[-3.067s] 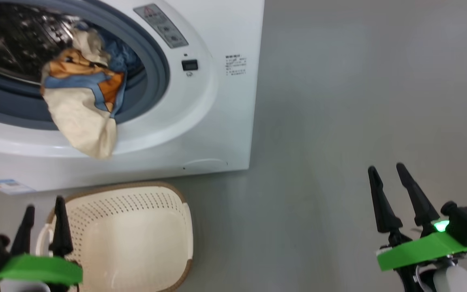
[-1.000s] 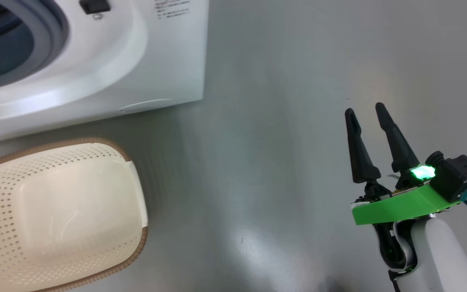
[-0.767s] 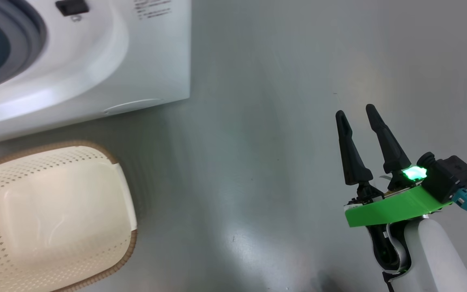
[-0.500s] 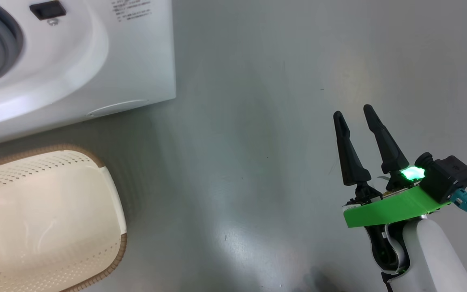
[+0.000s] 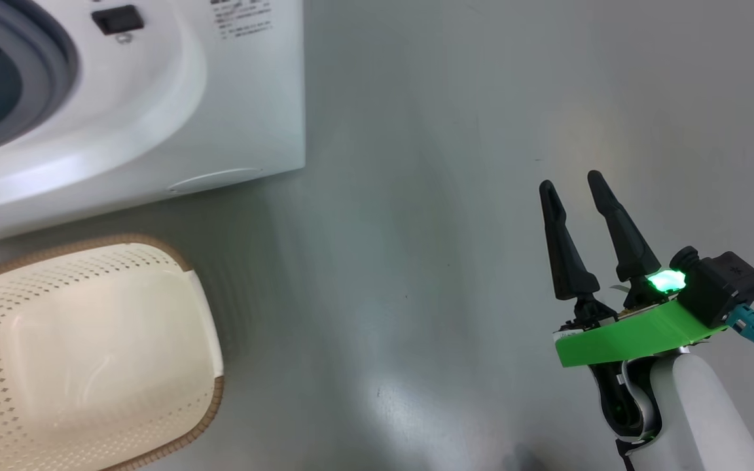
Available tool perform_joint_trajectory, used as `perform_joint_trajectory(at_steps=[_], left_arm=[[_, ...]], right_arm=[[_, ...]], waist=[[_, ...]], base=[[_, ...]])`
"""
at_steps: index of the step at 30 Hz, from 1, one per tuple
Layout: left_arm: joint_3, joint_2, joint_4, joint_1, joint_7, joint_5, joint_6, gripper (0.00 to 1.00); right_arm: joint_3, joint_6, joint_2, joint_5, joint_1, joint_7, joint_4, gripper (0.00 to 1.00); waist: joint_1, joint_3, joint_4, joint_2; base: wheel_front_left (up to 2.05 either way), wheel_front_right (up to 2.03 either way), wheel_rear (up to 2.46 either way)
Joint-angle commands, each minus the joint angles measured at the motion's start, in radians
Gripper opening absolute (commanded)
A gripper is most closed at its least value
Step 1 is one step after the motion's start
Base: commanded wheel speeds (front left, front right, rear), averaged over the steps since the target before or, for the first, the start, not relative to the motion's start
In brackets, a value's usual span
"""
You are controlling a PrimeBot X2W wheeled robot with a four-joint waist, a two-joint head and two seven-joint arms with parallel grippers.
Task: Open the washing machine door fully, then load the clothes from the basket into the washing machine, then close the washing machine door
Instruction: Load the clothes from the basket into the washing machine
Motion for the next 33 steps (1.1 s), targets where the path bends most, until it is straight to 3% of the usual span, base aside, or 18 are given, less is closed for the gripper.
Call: perform_joint_trajectory(at_steps=[1,19,33], left_arm=[[0.024,0.044,-0.022,0.033,-0.005,-0.002,-0.002,1.00],[0.172,-0.047,-0.162,0.288,-0.005,0.034,-0.002,1.00],[0.342,-0.158,-0.360,0.587,-0.005,0.149,-0.002,1.00]], right_arm=[[0.018,0.002,0.004,-0.004,0.007,-0.005,-0.016,1.00],[0.004,0.002,-0.035,0.006,0.051,-0.005,0.006,1.00],[-0.011,0.002,-0.090,0.017,0.130,-0.005,0.023,1.00]], waist=[[0.0000,-0.022,0.020,0.0000],[0.0000,-0.159,0.084,0.0000],[0.0000,-0.303,0.147,0.0000]], base=[[0.00,0.00,0.00],[0.00,0.00,0.00],[0.00,0.00,0.00]])
